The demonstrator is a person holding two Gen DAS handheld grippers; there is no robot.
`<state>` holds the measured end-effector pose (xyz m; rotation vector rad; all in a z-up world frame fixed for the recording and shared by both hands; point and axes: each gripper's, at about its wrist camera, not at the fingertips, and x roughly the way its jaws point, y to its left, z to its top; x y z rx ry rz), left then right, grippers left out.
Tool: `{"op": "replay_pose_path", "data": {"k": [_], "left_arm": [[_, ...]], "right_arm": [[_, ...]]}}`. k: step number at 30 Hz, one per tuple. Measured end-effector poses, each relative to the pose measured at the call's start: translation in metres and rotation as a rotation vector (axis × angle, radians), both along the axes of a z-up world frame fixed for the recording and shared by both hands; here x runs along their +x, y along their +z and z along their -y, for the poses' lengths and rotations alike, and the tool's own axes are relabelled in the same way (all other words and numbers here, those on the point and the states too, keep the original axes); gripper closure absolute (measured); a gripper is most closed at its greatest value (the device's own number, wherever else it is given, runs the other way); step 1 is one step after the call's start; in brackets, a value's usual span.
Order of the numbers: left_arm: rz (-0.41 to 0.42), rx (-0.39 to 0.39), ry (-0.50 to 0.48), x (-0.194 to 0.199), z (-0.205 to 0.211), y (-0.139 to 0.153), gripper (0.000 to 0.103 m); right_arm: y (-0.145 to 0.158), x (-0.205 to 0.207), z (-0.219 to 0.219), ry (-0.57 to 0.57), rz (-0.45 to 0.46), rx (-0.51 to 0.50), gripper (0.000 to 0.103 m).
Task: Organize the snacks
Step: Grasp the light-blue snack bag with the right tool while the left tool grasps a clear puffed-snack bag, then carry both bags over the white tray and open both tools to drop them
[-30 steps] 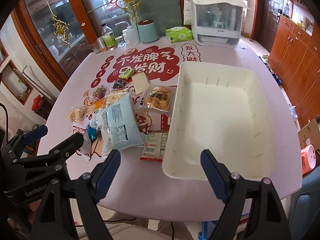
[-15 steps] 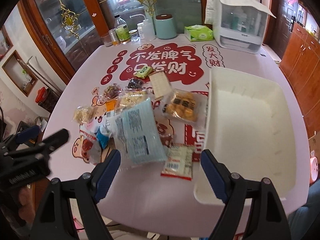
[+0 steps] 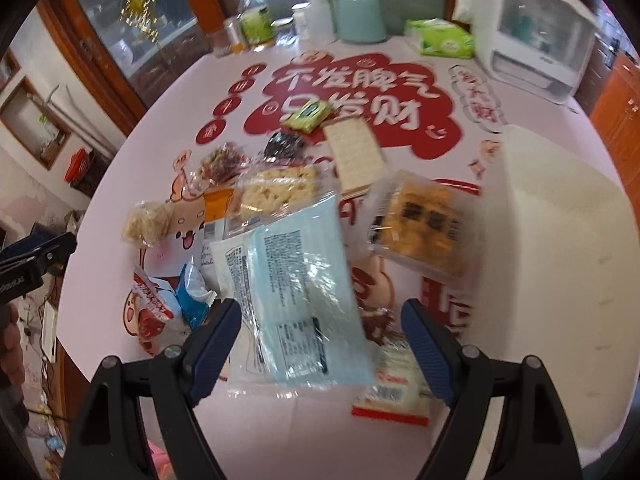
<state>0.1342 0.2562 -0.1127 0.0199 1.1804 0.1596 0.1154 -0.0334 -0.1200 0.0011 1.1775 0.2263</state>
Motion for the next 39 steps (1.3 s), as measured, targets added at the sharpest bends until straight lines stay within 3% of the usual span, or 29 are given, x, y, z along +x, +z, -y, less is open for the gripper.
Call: {"op": "replay_pose_path", "data": {"k": [6, 13, 21, 23, 25, 27, 30, 34, 39], "left_arm": [[-0.093, -0.063, -0.035, 0.039, -0.009, -0.049, 0.002], [-0.188, -0.176, -0.017, 0.072, -0.021, -0.090, 0.002], [-0.233, -0.153, -0.013, 0.095, -0.012, -0.119, 0.002], [-0.244, -0.138, -0.004, 0.097, -0.009, -0.125, 0.006], [-0.216, -0.136, -0.004, 0.096, -0.005, -0.122, 0.018], [-0.198, -0.130, -0.024, 0.097, 0.004, -0.119, 0.029], [-0.178, -0.108, -0.031, 0.094, 0.014, -0.118, 0.037], [-0.141, -0.086, -0.035, 0.079, 0.024, -0.107, 0.043], [-0.063, -0.072, -0.035, 0.054, 0.024, -0.065, 0.044]], "right_arm": [[-0.044, 0.020, -0.012, 0.017, -0.088, -0.040, 0.020], [-0.070, 0.030, -0.020, 0.031, -0.153, 0.055, 0.016], [-0.086, 0.037, -0.047, 0.101, -0.179, 0.042, 0.009], [-0.086, 0.035, -0.051, 0.110, -0.169, 0.025, 0.015], [-0.084, 0.033, -0.052, 0.110, -0.156, 0.024, 0.020], [-0.082, 0.030, -0.052, 0.107, -0.147, 0.038, 0.034], [-0.069, 0.020, -0.054, 0.107, -0.112, 0.071, 0.051], [-0.055, 0.012, -0.055, 0.122, -0.065, 0.033, 0.056], [-0.034, -0.002, -0.047, 0.102, -0.016, 0.044, 0.057]]}}
